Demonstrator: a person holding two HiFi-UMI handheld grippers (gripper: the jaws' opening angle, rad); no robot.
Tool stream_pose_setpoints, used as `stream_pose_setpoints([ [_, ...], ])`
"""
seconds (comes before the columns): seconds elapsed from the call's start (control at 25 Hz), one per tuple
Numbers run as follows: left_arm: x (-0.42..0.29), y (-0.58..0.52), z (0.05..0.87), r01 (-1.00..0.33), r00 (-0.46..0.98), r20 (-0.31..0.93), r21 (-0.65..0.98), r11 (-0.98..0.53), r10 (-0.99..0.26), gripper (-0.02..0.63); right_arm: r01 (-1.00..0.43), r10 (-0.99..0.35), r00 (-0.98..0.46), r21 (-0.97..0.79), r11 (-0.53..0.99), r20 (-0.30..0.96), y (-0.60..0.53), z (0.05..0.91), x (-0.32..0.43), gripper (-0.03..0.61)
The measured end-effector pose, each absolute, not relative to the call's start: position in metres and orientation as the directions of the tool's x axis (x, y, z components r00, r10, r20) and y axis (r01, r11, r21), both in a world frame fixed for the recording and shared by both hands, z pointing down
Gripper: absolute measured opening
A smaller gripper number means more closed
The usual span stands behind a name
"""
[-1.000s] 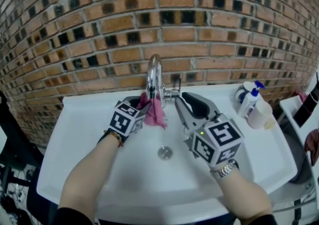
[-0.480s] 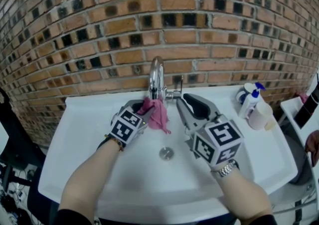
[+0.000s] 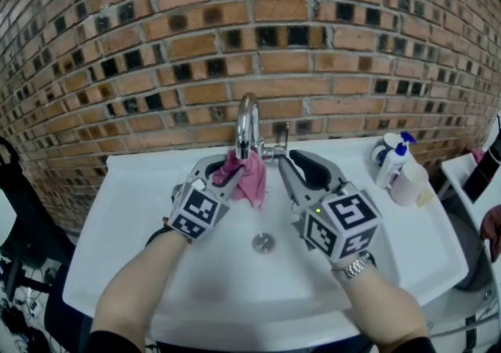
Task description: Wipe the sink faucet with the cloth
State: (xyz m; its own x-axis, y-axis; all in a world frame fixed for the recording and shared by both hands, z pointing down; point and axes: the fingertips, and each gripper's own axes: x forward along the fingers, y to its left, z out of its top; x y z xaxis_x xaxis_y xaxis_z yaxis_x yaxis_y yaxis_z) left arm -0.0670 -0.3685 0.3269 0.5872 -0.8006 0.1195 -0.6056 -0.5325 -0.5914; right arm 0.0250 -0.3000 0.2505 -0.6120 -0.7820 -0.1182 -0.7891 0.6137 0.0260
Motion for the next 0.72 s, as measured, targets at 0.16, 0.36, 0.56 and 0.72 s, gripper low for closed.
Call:
stream_pose_setpoints([
  [0.16,-0.063,-0.353,0.304,-0.555,0.603,0.029,-0.702,-0.446,-0.797,0.084,-0.793,-0.786,-0.607,0.023,0.609,-0.116,-0.300,0.251,0.026,0.092],
  [0.36,-0.067,-0.341,0.279,-0.523,0.604,-0.074,-0.788,-0.325,-0.794,0.084,-0.790,-0.784,-0.611,0.025,0.612,-0.114,-0.301,0.252,0.025,0.092],
  [0.56,-0.057,-0.325,0.258,-0.428,0.622,-0.141,-0.885,-0.183,-0.770,0.084,-0.792,-0.786,-0.608,0.024,0.610,-0.112,-0.302,0.253,0.025,0.092],
  [0.72,-0.051,-0.317,0.246,-0.385,0.633,-0.177,-0.917,-0.108,-0.754,0.084,-0.791,-0.785,-0.610,0.027,0.611,-0.111,-0.302,0.254,0.025,0.092],
])
